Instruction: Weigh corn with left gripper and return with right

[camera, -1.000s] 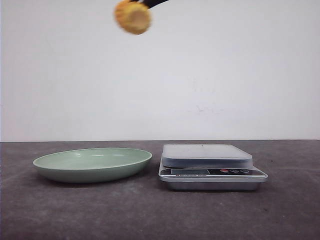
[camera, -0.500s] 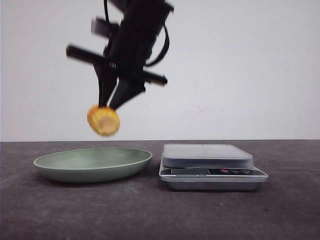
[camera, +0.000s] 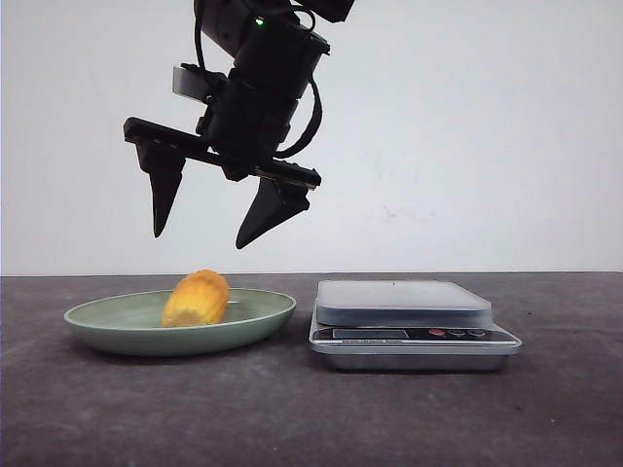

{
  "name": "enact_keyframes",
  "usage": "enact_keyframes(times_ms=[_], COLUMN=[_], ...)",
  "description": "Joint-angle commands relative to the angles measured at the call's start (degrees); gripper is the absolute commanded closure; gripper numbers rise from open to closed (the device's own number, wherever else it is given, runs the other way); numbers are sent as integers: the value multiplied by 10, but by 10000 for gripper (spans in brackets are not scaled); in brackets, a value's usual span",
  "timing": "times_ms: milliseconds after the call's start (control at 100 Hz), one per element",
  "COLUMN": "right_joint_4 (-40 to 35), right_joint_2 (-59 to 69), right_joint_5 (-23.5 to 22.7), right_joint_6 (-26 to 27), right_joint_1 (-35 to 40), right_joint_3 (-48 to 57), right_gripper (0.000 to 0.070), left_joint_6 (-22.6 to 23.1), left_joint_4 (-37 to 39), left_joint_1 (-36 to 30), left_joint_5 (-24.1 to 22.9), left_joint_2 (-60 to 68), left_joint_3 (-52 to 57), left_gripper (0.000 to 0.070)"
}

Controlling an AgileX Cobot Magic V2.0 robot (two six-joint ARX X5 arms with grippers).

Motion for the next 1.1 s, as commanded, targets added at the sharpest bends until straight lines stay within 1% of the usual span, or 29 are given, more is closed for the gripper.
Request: enact_keyframes(times_ms=[0, 30, 130, 240, 300, 430, 610, 690, 820, 960, 1090], right_joint_4=[-6, -14, -46, -75, -97, -151, -235, -251, -255, -251, -223], right_joint_2=[-1, -8, -42, -102, -143, -231, -353, -408, -519, -655, -788], right_joint_5=[-17, -23, -31, -40, -47, -89, -100, -101, -99, -99, -103], right_joint_6=[-12, -16, -37, -59, -67, -86, -131, -133, -133, -130, -97], right_joint_1=[-3, -9, -39, -90, -129, -224, -347, -376, -409, -412, -412], right_joint_3=[21, 24, 35, 36, 36, 36, 35, 26, -27, -149, -282], right_gripper=[259, 269, 269, 269, 269, 269, 269, 269, 269, 269, 269], left_joint_6=[4, 4, 6, 14, 17, 17, 24, 35, 40, 42, 47], left_joint_4=[-1, -1, -1, 0, -1, 0, 4, 9, 22, 28, 30], left_joint_1=[-1, -1, -1, -1, -1, -1, -1, -1, -1, -1, -1], left_joint_5=[-1, -1, -1, -1, -1, -1, -1, -1, 0, 2, 1], left_joint_2=[-1, -1, -1, -1, -1, -1, -1, -1, -1, -1, -1], left_joint_3=[7, 7, 7, 7, 7, 7, 7, 4, -5, -19, -22], left_gripper=[267, 267, 267, 267, 267, 267, 267, 267, 267, 266, 266])
